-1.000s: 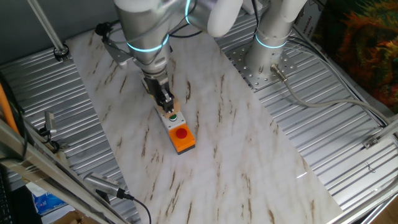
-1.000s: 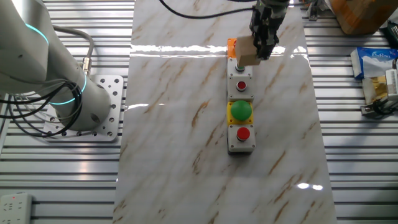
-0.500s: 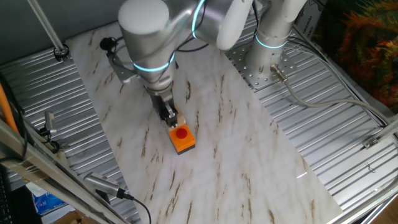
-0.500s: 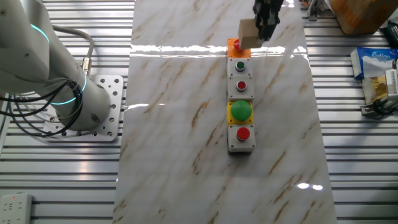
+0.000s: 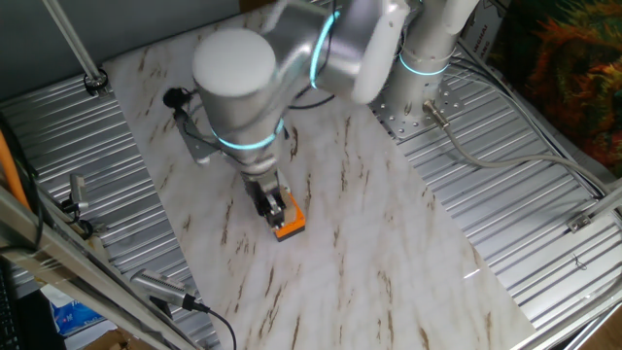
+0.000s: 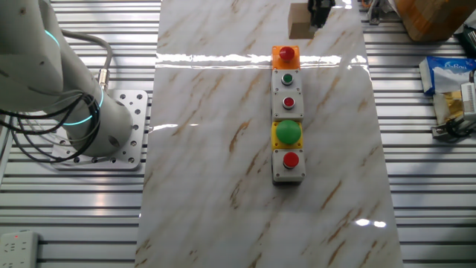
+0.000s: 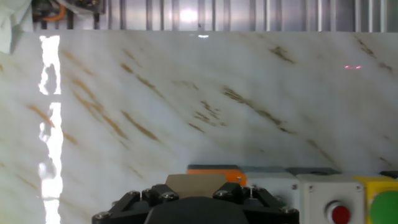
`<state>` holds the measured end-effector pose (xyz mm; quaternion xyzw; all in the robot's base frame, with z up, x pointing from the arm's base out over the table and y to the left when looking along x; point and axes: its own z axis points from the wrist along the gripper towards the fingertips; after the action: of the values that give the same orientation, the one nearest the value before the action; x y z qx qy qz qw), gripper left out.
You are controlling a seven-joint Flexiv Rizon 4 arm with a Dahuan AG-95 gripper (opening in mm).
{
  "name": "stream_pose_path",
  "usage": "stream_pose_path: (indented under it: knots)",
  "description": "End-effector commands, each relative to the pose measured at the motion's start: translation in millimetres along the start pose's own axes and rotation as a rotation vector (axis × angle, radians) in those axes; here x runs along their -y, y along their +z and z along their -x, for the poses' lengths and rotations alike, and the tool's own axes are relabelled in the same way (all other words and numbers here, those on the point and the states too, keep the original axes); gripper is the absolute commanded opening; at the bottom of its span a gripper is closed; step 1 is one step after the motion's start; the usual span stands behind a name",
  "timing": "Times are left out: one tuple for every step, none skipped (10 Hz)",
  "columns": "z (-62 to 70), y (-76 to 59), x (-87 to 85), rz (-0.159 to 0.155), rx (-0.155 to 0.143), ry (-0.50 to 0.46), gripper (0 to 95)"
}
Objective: Pick up the small block on the left and move it to the right
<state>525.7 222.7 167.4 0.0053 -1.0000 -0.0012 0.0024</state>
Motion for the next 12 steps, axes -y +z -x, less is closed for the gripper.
stream_pose_path:
  knots:
    - [-1.6,4.8,-12.5,-0.004,-0.001,0.013,0.0]
    - [-2.1,6.6,-19.9,-0.006,-0.001,0.016,0.0]
    - [-2.3,8.4,-26.7,-0.012,-0.001,0.021,0.0]
    - [-2.0,12.0,-35.5,-0.011,-0.001,0.028,0.0]
    - [-1.1,14.1,-39.4,-0.006,-0.001,0.035,0.0]
    - [-0.8,18.4,-47.1,-0.008,-0.002,0.034,0.0]
    - [-3.2,22.9,-52.7,-0.005,-0.003,0.033,0.0]
    - [-5.2,25.9,-54.4,-0.004,-0.003,0.029,0.0]
    - [-9.9,34.5,-60.0,-0.004,0.001,0.029,0.0]
    - [-10.2,36.8,-62.3,-0.005,0.002,0.030,0.0]
    - [-9.2,44.0,-61.6,-0.006,0.000,0.026,0.0]
    - [-9.2,44.0,-61.6,-0.006,0.000,0.026,0.0]
